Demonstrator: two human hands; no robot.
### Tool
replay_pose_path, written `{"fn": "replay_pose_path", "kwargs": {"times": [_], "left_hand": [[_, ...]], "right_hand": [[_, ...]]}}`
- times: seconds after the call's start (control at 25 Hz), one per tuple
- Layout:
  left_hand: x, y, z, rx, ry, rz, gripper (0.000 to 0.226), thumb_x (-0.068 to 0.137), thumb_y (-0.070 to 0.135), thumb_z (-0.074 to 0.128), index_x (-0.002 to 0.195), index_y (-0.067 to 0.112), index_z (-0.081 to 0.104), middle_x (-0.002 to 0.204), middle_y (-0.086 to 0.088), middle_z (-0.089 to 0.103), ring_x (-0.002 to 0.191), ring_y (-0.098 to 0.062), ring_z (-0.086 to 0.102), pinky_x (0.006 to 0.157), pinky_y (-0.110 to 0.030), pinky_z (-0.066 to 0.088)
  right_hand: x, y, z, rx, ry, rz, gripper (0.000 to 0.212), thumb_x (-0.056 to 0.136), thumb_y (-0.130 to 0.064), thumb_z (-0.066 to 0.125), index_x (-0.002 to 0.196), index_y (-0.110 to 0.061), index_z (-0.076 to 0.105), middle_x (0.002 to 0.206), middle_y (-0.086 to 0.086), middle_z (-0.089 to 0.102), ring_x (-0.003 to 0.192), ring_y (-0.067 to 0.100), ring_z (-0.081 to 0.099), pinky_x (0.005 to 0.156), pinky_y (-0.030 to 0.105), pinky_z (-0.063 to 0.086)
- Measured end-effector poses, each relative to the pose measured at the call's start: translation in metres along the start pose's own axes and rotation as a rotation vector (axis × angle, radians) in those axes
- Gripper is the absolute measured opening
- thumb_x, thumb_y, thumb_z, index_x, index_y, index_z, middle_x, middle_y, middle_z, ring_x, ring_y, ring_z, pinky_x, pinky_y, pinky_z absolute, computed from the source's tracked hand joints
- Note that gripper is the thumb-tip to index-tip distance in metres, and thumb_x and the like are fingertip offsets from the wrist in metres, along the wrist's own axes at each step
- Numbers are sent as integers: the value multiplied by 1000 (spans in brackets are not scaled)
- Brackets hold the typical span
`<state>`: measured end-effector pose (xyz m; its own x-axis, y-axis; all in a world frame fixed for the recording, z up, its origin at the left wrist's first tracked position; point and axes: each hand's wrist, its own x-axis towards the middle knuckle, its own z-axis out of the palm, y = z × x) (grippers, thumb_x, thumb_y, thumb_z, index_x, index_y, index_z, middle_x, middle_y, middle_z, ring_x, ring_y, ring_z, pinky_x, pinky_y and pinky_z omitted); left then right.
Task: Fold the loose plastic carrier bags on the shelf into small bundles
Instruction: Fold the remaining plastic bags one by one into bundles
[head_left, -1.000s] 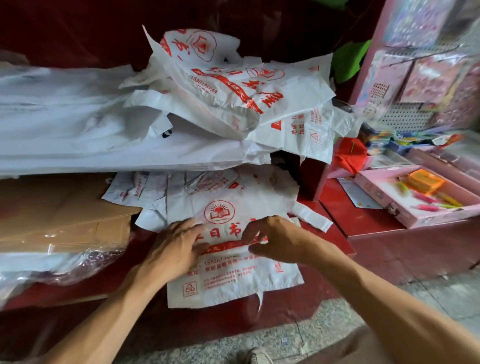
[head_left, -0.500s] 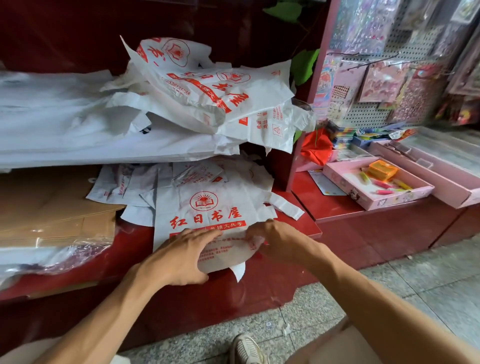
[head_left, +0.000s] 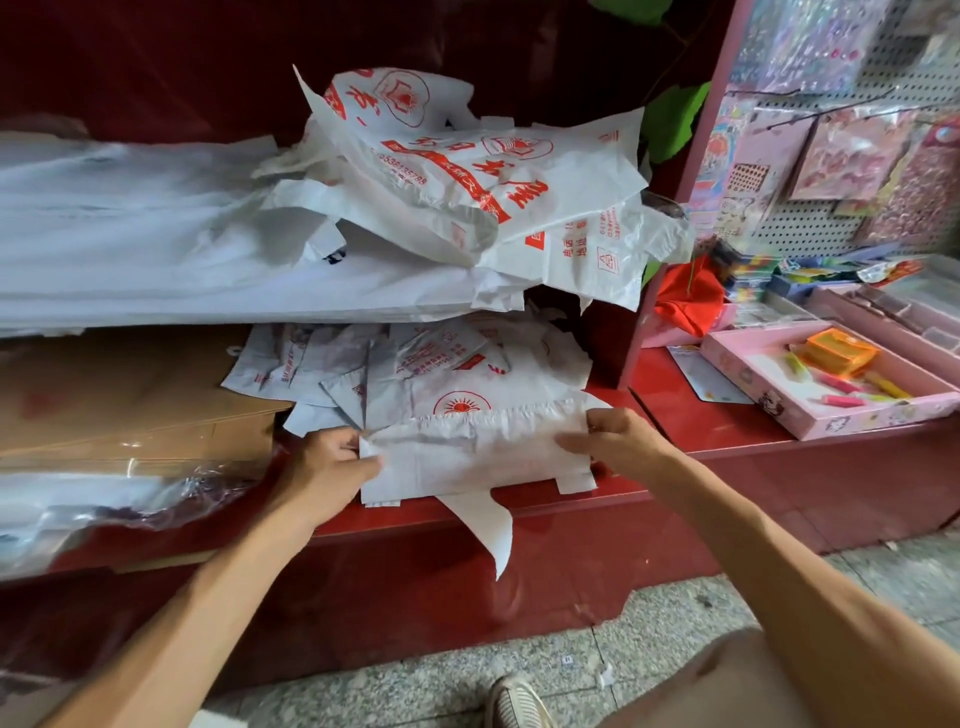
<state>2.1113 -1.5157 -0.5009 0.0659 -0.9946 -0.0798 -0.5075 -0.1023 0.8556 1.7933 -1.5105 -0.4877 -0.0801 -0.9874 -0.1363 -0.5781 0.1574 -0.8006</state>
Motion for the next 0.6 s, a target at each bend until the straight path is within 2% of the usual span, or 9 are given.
{"fn": "replay_pose_path", "kwargs": {"times": [0.08, 0.16, 0.2, 0.24, 0.32, 0.4, 0.48, 0.56, 0.6], "left_hand": [[5, -7, 1, 74, -3, -59, 9, 84, 16, 73, 86, 21, 66, 78, -2, 74, 79, -18, 67, 69, -26, 45], [6, -9, 2, 164, 6, -84, 21, 82, 21, 74, 98, 25, 61, 85, 2, 72, 84, -18, 67, 76, -29, 50], [7, -11, 3, 263, 48, -43, 29, 81, 24, 74, 104, 26, 58, 87, 5, 71, 86, -18, 67, 79, -32, 51], [8, -12, 4, 403, 117, 67, 36, 79, 25, 74, 110, 26, 55, 93, 6, 69, 90, -19, 65, 80, -35, 50], [7, -10, 10, 572, 190, 420, 42, 79, 24, 72, 117, 21, 56, 107, 4, 62, 100, -20, 59, 84, -37, 48], [3, -4, 18, 565, 19, 662, 39, 80, 36, 63, 116, 21, 59, 115, 7, 58, 106, -18, 56, 91, -37, 47], [1, -2, 26, 624, -188, 665, 57, 78, 54, 46, 123, 22, 58, 127, 7, 55, 116, -18, 54, 100, -35, 43], [3, 0, 30, 681, -262, 577, 76, 75, 65, 39, 137, 22, 50, 141, 6, 48, 129, -17, 46, 109, -31, 35], [5, 1, 29, 672, -264, 530, 74, 78, 62, 45, 141, 23, 46, 144, 7, 46, 133, -16, 43, 111, -29, 32]], "right_hand": [[4, 1, 3, -150, -49, 15, 33, 85, -15, 73, 57, -15, 55, 51, -6, 45, 41, 6, 38, 40, 15, 29], [10, 4, 6, -225, 8, 1, 36, 85, -13, 70, 55, -11, 49, 52, 0, 46, 43, 9, 39, 39, 16, 28], [13, 6, 8, -263, 37, -7, 35, 85, -14, 69, 56, -11, 48, 53, 2, 47, 45, 12, 40, 40, 20, 30], [16, 7, 11, -308, 53, -10, 32, 84, -16, 68, 58, -10, 50, 55, 3, 49, 47, 14, 43, 43, 22, 31], [21, 7, 15, -377, 78, 12, 17, 82, -23, 70, 76, -11, 60, 66, 2, 58, 56, 16, 53, 49, 24, 35], [21, 3, 18, -492, 190, -44, 30, 81, -31, 73, 102, -17, 56, 89, -1, 62, 71, 15, 58, 56, 27, 41], [22, 1, 20, -575, 266, -273, 43, 80, -36, 75, 114, -21, 54, 109, -1, 58, 94, 18, 57, 72, 32, 47], [22, 0, 24, -580, 57, -420, 49, 76, -41, 76, 120, -25, 59, 122, -4, 57, 110, 21, 51, 91, 38, 45], [21, 1, 27, -603, -78, -425, 54, 74, -45, 74, 123, -28, 59, 128, -7, 55, 114, 20, 48, 98, 39, 41]]}}
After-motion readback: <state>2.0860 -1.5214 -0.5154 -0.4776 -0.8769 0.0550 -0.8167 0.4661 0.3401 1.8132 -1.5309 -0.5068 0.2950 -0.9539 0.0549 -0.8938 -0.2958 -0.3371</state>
